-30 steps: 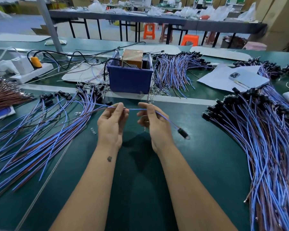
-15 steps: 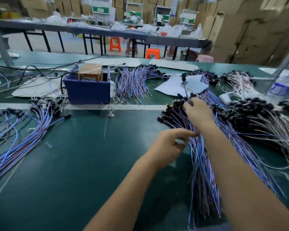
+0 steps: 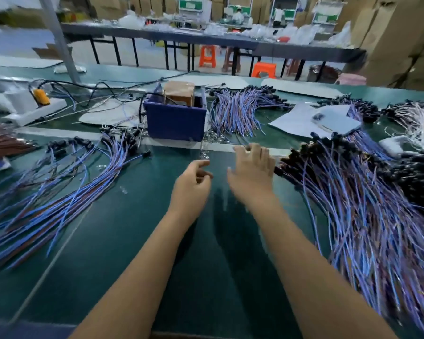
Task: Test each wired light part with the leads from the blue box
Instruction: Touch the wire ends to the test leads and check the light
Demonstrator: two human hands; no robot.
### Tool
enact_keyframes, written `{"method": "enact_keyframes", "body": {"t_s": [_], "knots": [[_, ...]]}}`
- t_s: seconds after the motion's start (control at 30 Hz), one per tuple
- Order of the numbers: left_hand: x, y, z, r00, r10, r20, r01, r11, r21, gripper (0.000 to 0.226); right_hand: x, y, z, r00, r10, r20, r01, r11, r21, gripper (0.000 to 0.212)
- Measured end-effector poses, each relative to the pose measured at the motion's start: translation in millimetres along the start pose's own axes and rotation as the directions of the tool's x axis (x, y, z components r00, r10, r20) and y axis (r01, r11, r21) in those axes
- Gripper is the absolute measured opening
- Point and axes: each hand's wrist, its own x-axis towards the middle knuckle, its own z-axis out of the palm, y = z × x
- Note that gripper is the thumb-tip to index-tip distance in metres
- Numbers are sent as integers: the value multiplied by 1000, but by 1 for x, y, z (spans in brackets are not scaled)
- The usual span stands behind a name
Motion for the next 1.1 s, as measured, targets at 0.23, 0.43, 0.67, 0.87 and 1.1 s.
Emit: {"method": "enact_keyframes", "body": {"t_s": [0.23,0.43,0.67,0.87,1.1], "knots": [[34,-35,-106,962,69,-265,94,824,559,42,-9,-95,53,968,-159,194,96,950,298,45],[52,-69,-126,944,-96,-316,298,657,692,41,-8,-84,63,986,-69,150,-4,898,441,39],[58,-75,-125,871,60,-487,279,756,592,18,-11,-82,61,997,-76,-3,66,836,544,31],[46,4,-101,817,389,-426,-356,921,157,12,-13,-81,46,985,-64,158,-139,237,962,18],[5,60,-44,953,265,143,-175,874,-454,23,-10,-66,37,873,-273,405,-485,-395,780,44]]}}
